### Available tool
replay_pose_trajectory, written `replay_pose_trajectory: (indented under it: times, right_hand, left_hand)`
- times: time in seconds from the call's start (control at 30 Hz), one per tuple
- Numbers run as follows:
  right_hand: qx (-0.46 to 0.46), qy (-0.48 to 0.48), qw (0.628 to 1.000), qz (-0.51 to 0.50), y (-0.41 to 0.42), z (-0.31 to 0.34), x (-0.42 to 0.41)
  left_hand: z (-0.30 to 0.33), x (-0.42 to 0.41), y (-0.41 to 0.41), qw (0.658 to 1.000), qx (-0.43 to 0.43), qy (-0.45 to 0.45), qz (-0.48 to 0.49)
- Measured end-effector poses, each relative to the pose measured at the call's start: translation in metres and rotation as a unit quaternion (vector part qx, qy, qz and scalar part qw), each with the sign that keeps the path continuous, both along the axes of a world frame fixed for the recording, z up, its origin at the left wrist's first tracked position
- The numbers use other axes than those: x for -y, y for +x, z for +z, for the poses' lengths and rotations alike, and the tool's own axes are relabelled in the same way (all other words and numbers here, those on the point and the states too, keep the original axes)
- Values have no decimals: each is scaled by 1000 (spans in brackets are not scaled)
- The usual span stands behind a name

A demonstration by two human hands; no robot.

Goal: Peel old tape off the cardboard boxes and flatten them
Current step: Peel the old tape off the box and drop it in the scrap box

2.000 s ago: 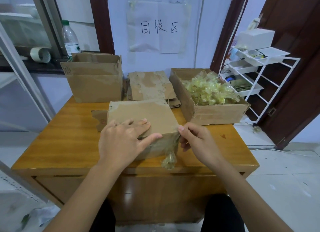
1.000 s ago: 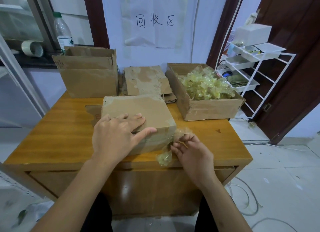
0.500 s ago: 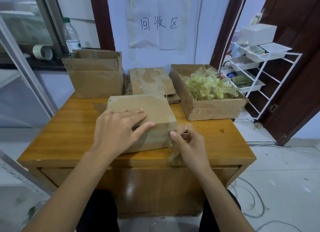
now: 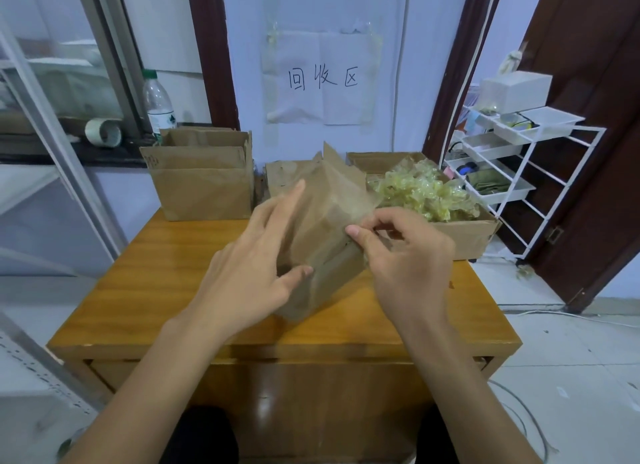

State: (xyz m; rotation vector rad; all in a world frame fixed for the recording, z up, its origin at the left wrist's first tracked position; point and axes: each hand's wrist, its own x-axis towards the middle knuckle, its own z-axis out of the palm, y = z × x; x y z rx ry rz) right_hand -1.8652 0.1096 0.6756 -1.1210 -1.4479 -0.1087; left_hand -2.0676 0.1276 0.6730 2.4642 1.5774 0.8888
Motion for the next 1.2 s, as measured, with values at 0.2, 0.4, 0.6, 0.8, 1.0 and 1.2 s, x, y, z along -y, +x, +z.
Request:
replay_pose_trajectory:
  times: [0.2, 0.4, 0.6, 0.8, 1.0, 1.2]
  right_hand:
    - [135, 57, 989, -5, -23, 4, 7]
    - [150, -19, 987, 49, -27, 20, 4]
    - [117, -93, 985, 86, -23, 31, 1]
    - [12, -182, 971, 151, -14, 39, -5]
    - [-104, -245, 933, 243, -7, 43, -11]
    - [-171, -246, 913, 279, -2, 42, -11]
  left_hand:
    - [-6, -4, 10, 984, 156, -3, -89]
    - [-27, -12, -4, 973, 224, -1, -50]
    - [-31, -12, -10, 967, 249, -3, -61]
    - [-31, -11, -10, 966, 252, 2, -64]
    - [-32, -11, -10, 964, 258, 4, -63]
    - [-32, -11, -10, 964, 257, 8, -66]
